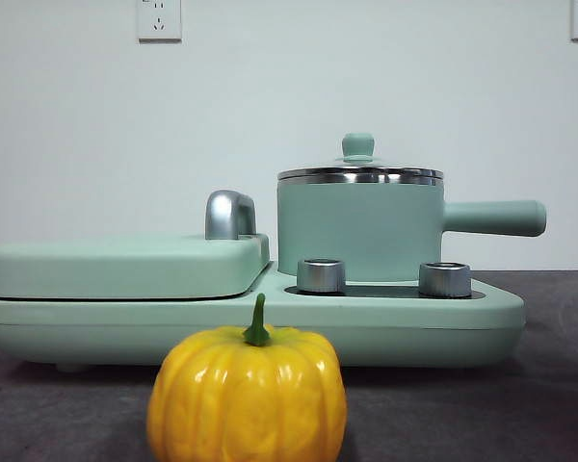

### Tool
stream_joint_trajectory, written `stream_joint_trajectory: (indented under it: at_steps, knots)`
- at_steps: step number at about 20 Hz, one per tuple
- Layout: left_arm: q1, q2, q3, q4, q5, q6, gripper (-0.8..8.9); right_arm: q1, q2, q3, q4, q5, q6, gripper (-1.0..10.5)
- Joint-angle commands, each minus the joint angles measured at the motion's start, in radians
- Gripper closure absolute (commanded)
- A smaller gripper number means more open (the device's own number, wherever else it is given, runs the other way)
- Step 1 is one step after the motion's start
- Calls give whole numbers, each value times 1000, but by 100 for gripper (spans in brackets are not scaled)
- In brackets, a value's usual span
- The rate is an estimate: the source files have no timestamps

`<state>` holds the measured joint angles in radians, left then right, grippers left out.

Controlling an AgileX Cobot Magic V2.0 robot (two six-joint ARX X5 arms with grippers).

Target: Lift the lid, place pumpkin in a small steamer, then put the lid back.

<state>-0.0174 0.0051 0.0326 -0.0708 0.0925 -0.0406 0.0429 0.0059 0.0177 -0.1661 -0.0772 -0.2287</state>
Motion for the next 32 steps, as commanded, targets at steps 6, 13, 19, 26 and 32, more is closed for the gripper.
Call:
stream_joint_trajectory:
  at_steps: [6,13,19,26,32]
  knots:
    - [0,-2,-19,19,2,-29,807,0,-2,-6,10,-1,-17,926]
    - [0,-2,-19,18,2,-221,807,1,-2,-5,29,-1,146,926]
    - [0,-2,-19,17,2,-563,807,0,-2,-5,43,6,539,926]
    - [-1,-2,2,120,2,-635,806,2,-2,31,184,-19,666,934]
    - [-1,3,83,130,0,-624,804,2,-1,119,176,-20,662,934]
